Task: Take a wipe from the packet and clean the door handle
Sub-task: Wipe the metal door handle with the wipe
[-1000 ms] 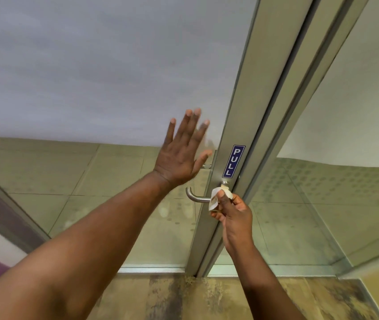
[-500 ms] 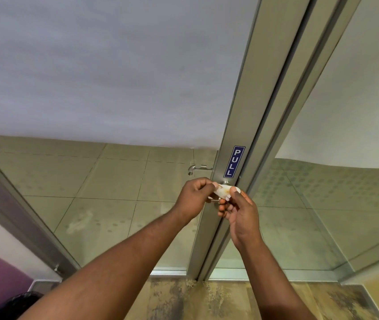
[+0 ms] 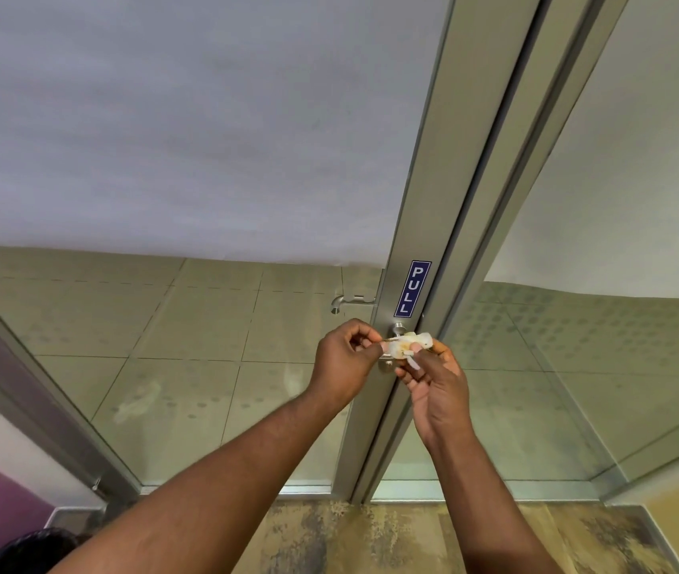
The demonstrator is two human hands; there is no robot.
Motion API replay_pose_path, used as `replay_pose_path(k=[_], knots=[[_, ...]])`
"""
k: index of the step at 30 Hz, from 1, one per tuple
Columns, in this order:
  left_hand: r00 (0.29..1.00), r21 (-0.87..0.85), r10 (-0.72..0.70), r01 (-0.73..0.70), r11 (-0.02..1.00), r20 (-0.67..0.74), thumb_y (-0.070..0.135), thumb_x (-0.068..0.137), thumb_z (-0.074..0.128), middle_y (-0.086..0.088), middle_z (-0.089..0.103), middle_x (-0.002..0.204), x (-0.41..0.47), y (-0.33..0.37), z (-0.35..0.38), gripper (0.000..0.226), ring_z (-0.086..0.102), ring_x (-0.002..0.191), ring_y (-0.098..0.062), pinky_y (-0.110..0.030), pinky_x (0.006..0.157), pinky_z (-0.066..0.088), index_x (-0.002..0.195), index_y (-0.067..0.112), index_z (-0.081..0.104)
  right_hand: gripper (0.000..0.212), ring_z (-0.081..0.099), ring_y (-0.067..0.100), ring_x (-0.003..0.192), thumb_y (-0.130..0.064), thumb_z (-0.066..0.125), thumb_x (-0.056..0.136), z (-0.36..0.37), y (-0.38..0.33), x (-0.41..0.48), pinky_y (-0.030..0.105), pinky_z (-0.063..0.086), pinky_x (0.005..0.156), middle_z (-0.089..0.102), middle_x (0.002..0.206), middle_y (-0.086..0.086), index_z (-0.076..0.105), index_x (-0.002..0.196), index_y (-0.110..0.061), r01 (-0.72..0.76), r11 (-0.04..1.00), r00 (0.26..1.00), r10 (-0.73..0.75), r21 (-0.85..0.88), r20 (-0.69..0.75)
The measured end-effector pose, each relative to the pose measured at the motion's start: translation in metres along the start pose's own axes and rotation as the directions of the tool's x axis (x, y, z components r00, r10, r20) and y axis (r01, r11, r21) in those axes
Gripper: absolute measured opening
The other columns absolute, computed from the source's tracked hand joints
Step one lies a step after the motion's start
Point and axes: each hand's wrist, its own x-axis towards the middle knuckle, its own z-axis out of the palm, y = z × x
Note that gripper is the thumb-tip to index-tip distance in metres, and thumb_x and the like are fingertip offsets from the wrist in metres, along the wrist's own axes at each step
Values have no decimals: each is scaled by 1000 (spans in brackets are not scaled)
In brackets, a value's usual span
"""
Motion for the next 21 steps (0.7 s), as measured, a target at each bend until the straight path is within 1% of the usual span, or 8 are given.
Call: replay_pose_path(k=[3, 5, 7, 9, 12, 16, 19, 21], knots=[[999, -34, 25, -23, 999, 45, 14, 95, 68, 6, 78, 93, -4, 1, 1, 13, 72, 90, -7, -25, 84, 59, 100, 17, 80, 25, 75, 25, 90, 4, 72, 86, -1, 3, 0, 33, 61, 74, 77, 101, 14, 70, 109, -4, 32, 999, 999, -31, -39, 26], [996, -44, 30, -26, 999, 89, 21, 94, 72, 8, 78, 99, -6, 1, 1, 14, 72, 92, -4, -17, 79, 56, 105, 21, 80, 18, 75, 28, 95, 3, 70, 88, -1, 6, 0, 34, 61, 79, 77, 103, 17, 73, 104, -4, 21, 999, 999, -19, -35, 40], [994, -9, 32, -32, 999, 101, 23, 90, 77, 9, 77, 97, -7, 0, 2, 14, 69, 88, 1, -10, 73, 52, 103, 28, 78, 15, 75, 33, 100, -3, 67, 93, -3, 8, 0, 38, 61, 81, 77, 108, 21, 73, 106, -2, -17, 999, 999, 18, -34, 27], [997, -4, 17, -17, 1000, 81, 15, 90, 76, 6, 77, 94, -4, -2, 2, 17, 68, 84, 1, -12, 74, 54, 98, 29, 78, 19, 75, 38, 99, -10, 64, 96, -5, 8, 2, 40, 62, 78, 76, 108, 24, 72, 108, 1, -46, 998, 999, 46, -48, 1], [997, -47, -32, 36, 998, 74, 6, 91, 73, -3, 79, 95, 1, -2, 1, 14, 71, 85, -8, -21, 80, 58, 100, 14, 80, 25, 76, 41, 96, -15, 60, 99, -9, 8, 3, 42, 64, 73, 77, 104, 24, 68, 113, 4, -80, 995, 997, 79, -64, -26], [995, -128, -79, 86, 988, 58, 4, 91, 72, -9, 78, 96, 3, -2, 2, 11, 70, 82, -9, -21, 72, 56, 100, 9, 78, 18, 77, 35, 95, -11, 60, 96, -15, 10, 3, 42, 62, 70, 78, 105, 21, 71, 105, 0, -159, 977, 987, 152, -146, -55], [994, -137, -98, 105, 985, 54, 2, 93, 68, -13, 77, 94, 6, -3, 4, 13, 70, 76, -8, -22, 68, 58, 98, 10, 77, 9, 75, 26, 86, -8, 71, 89, -18, 12, 2, 39, 61, 66, 78, 99, 20, 76, 95, -4, -119, 962, 993, 116, -244, -26], [992, -121, -99, 108, 987, 72, 2, 95, 65, -10, 78, 91, 6, -4, 7, 16, 72, 74, -8, -21, 67, 58, 101, 8, 77, 4, 74, 23, 84, -7, 77, 85, -15, 12, 1, 35, 60, 64, 78, 93, 17, 77, 89, -9, -54, 955, 999, 54, -290, -9]])
